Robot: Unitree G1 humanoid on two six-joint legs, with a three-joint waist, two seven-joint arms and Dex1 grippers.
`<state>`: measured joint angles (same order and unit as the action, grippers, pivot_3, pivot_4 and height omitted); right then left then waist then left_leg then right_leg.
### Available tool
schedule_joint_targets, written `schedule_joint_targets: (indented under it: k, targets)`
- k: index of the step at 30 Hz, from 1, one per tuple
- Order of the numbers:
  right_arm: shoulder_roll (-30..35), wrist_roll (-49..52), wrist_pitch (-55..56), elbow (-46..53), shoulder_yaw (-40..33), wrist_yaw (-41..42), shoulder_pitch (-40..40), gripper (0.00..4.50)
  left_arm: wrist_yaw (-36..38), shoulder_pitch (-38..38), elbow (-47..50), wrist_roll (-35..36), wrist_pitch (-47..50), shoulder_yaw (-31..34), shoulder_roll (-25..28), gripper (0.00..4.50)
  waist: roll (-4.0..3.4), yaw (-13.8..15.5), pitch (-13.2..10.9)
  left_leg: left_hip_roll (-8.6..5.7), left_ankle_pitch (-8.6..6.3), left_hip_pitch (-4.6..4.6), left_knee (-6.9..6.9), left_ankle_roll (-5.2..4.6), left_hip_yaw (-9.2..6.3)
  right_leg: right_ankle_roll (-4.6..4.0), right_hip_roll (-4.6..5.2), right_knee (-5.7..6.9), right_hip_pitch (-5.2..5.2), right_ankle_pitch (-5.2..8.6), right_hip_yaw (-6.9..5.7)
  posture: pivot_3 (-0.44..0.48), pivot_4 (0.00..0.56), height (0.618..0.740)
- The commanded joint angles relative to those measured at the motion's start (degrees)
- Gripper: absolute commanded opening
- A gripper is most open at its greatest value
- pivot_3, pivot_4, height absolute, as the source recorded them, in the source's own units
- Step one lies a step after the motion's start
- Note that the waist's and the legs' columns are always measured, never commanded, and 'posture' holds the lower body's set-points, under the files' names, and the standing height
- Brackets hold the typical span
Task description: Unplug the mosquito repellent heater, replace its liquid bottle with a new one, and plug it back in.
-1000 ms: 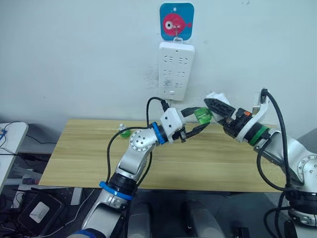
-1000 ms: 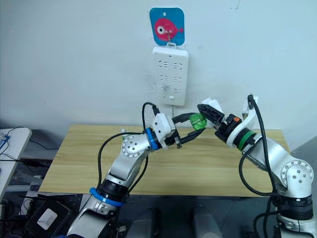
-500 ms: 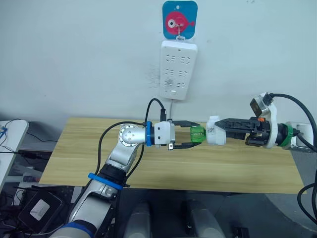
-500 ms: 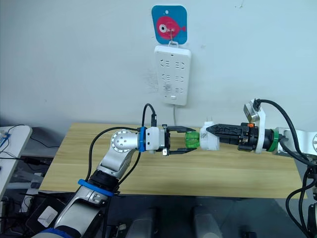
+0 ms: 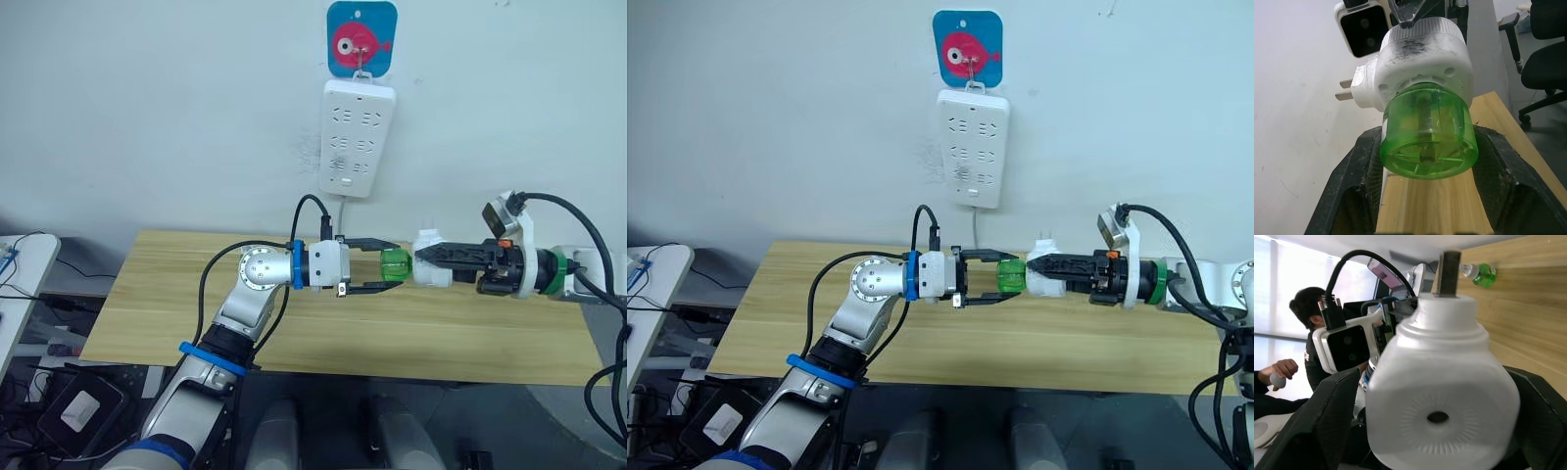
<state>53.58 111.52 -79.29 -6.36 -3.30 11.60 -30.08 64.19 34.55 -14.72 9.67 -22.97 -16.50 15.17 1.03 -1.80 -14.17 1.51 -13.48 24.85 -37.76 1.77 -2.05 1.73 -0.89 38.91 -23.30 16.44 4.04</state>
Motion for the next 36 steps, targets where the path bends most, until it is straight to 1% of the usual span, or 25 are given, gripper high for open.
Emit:
schedule_joint_targets:
  k: [1,2,7,8,9,11,12,13,14,15,16,17,18,20,21,25,27,28,29,30,32,33,34,35,36]
  targets:
    - [1.12,1.48,0.03,2.42,-1.24,1.64,0.37,3.14,-0.33,0.43,1.45,0.24,-1.15,-0.21,-0.5,2.25,0.0,-0.01,0.0,0.0,0.0,0.0,0.0,0.0,-0.01,0.0,0.0,0.0,0.0,0.0,0.0,-0.001,0.255,0.74]
    - [0.98,1.48,0.11,2.35,-1.21,1.77,0.24,2.98,-0.3,0.45,1.39,0.25,-1.16,-0.23,-0.51,2.25,0.0,-0.04,0.0,0.0,0.0,-0.01,0.0,0.0,0.0,0.0,0.0,0.0,0.0,0.0,0.0,-0.001,0.255,0.74]
    - [1.29,1.48,0.54,2.91,-1.04,1.49,0.33,2.99,0.59,0.37,1.78,1.26,0.32,-0.47,-0.57,2.25,0.0,-0.04,0.0,0.01,0.0,-0.01,-0.02,0.0,-0.01,0.01,-0.01,0.02,0.0,0.0,0.0,-0.001,0.255,0.74]
    - [1.81,1.47,0.55,3.78,-0.94,1.46,0.6,2.99,0.55,0.26,2.32,2.1,2.55,-0.33,-0.65,2.25,0.0,-0.04,0.0,0.01,0.0,-0.01,-0.02,0.0,0.0,0.01,-0.01,0.01,0.0,0.0,0.0,-0.001,0.255,0.74]
    - [2.14,-0.11,0.22,5.39,-1.2,2.25,0.81,2.99,0.01,0.15,3.37,3.94,8.09,0.04,-0.82,2.25,-0.01,-0.02,-0.01,0.0,0.0,0.0,-0.02,0.0,0.0,0.01,-0.01,0.01,0.0,0.0,0.01,-0.001,0.255,0.74]
    - [2.48,-4.21,-0.45,9.2,-1.84,5.17,1.23,2.99,-0.63,0.21,7.37,11.46,28.18,0.75,-0.03,2.25,-0.01,-0.06,-0.04,0.0,0.0,0.01,-0.01,0.0,-0.02,0.02,-0.01,0.01,0.0,0.01,-0.01,-0.001,0.257,0.74]
    - [2.57,-5.1,-0.61,10.08,-2.07,6.57,1.35,2.99,-0.55,0.76,9.58,17.19,41.28,1.14,1.2,2.25,0.01,-0.08,-0.07,0.0,0.0,0.01,-0.01,0.0,-0.07,0.21,-0.01,0.01,0.0,0.12,-0.03,0.0,0.257,0.74]
    - [2.62,-5.84,-0.68,10.41,-2.13,7.69,1.36,2.99,-0.1,1.89,10.83,24.03,54.89,1.99,2.61,2.25,0.08,-0.11,-0.18,0.01,0.0,0.02,-0.02,0.0,-0.2,0.26,-0.01,0.02,0.0,0.15,-0.07,0.001,0.257,0.74]
    - [2.76,-6.81,-0.99,10.67,-2.13,9.05,1.35,2.99,1.47,3.95,10.37,32.3,69.57,3.56,4.37,2.25,0.11,-0.19,-0.25,0.04,0.0,0.01,-0.02,0.0,-0.35,0.27,-0.03,0.05,0.0,0.16,-0.11,0.003,0.256,0.74]
    - [2.88,-7.75,-1.31,10.96,-2.17,10.3,1.37,2.99,2.6,5.79,9.19,38.81,80.62,5.3,5.53,2.25,0.12,-0.28,-0.53,0.07,0.0,0.01,-0.04,0.0,-0.43,0.28,-0.05,0.06,0.0,0.17,-0.16,0.003,0.256,0.74]
    - [3.01,-8.29,-1.66,11.12,-2.18,11.51,1.31,2.99,3.33,7.95,5.85,43.45,89.13,7.58,5.94,2.25,0.09,-0.36,-0.73,0.09,0.0,0.01,-0.06,0.0,-0.6,0.29,-0.09,0.11,0.0,0.18,-0.28,-0.001,0.255,0.74]
    - [3.14,-8.5,-1.84,11.22,-2.17,12.5,1.19,2.99,3.23,9.59,2.24,45.4,94.15,9.14,5.95,2.25,0.0,-0.57,-0.9,0.09,0.01,0.02,-0.07,0.0,-0.68,0.29,-0.12,0.12,0.0,0.18,-0.33,-0.001,0.255,0.74]
    - [3.28,-8.64,-1.88,11.29,-2.13,13.28,1.04,2.99,2.88,10.65,-0.41,46.04,97.07,10.03,5.82,2.25,-0.03,-0.68,-0.93,0.08,0.01,0.02,-0.08,-0.01,-0.72,0.3,-0.13,0.13,0.0,0.18,-0.37,-0.001,0.255,0.74]
    - [3.51,-9.07,-1.76,11.65,-1.99,14.49,0.77,2.99,2.75,11.4,-2.12,46.28,100.08,10.25,5.75,2.25,0.02,-0.73,-0.96,0.04,0.01,0.01,-0.08,0.0,-0.69,0.31,-0.13,0.12,0.01,0.19,-0.38,-0.001,0.255,0.74]
    - [3.51,-9.29,-1.6,11.57,-1.94,14.69,0.61,2.99,2.61,11.48,-1.99,46.16,100.65,10.02,5.62,2.25,0.03,-0.73,-0.97,0.05,0.01,0.02,-0.06,0.0,-0.67,0.31,-0.12,0.09,0.01,0.19,-0.37,-0.02,0.254,0.74]
    - [3.56,-8.6,-0.77,11.08,-1.88,14.04,0.67,2.99,2.98,10.72,0.77,46.23,100.91,9.14,4.87,2.25,0.04,-0.51,-0.98,0.02,0.01,0.03,-0.05,0.02,-0.64,0.3,-0.02,0.08,0.0,0.18,-0.32,-0.02,0.254,0.74]
    - [3.81,-6.77,0.37,10.68,-2.29,12.44,1.58,2.99,2.87,10.07,1.45,46.6,100.99,9.73,4.69,2.97,0.04,-0.38,-0.98,0.02,0.01,0.03,-0.04,0.03,-0.63,0.17,0.0,0.06,0.0,0.1,-0.31,-0.02,0.254,0.74]
    - [3.96,-5.91,0.99,10.32,-2.57,11.57,2.07,2.99,2.69,9.55,1.87,46.74,101.03,10.23,4.91,3.16,0.04,-0.27,-0.98,0.02,0.01,0.03,-0.04,0.03,-0.63,0.16,0.0,0.06,0.0,0.1,-0.31,-0.02,0.254,0.74]
    - [4.17,-4.9,1.63,9.78,-2.79,10.66,2.5,2.99,2.41,8.93,2.51,46.77,101.06,10.79,5.34,3.52,0.04,-0.26,-0.98,0.02,0.01,0.03,-0.04,0.03,-0.64,0.17,0.01,0.05,0.0,0.11,-0.31,-0.02,0.254,0.74]
    - [4.37,-3.93,2.37,9.07,-3.03,9.63,2.84,2.99,2.17,7.98,3.69,46.82,101.18,11.4,6.17,3.69,0.04,-0.3,-0.98,0.03,0.01,0.03,-0.04,0.03,-0.62,0.17,0.01,0.06,0.0,0.11,-0.29,-0.02,0.254,0.74]
    - [4.61,-1.85,4.07,7.52,-3.46,7.27,3.2,2.99,1.04,5.33,6.71,47.22,101.81,13.31,8.07,4.29,0.04,-0.41,-0.98,0.04,0.01,0.02,-0.04,0.03,-0.59,0.18,0.01,0.07,0.0,0.11,-0.26,-0.02,0.254,0.74]
    - [4.6,-0.77,4.97,6.72,-3.67,5.97,3.24,2.99,0.42,3.61,8.65,47.21,101.91,13.99,9.28,4.46,0.04,-0.5,-0.98,0.04,0.01,0.02,-0.04,0.03,-0.59,0.19,0.01,0.07,-0.01,0.12,-0.25,-0.02,0.254,0.74]
    - [4.46,0.35,5.86,5.71,-3.9,4.62,3.18,2.99,0.54,1.07,11.76,46.67,100.66,14.08,11.03,4.46,0.04,-0.58,-0.98,0.05,0.01,0.02,-0.04,0.03,-0.58,0.19,0.01,0.08,-0.01,0.12,-0.23,-0.02,0.254,0.74]
    - [4.31,1.03,6.41,4.81,-4.15,3.7,3.11,2.99,0.26,-1.0,14.29,45.99,99.24,14.17,12.13,4.46,0.04,-0.71,-0.98,0.05,0.01,0.01,-0.04,0.03,-0.57,0.2,0.01,0.08,-0.01,0.12,-0.21,-0.047,0.25,0.74]
    - [4.08,1.37,6.72,3.72,-4.53,2.95,2.94,2.99,-1.52,-3.26,16.85,44.0,96.16,14.25,12.55,4.46,0.03,-0.82,-0.98,0.06,0.01,0.01,-0.04,0.03,-0.55,0.2,0.01,0.07,-0.01,0.12,-0.19,-0.043,0.25,0.74]
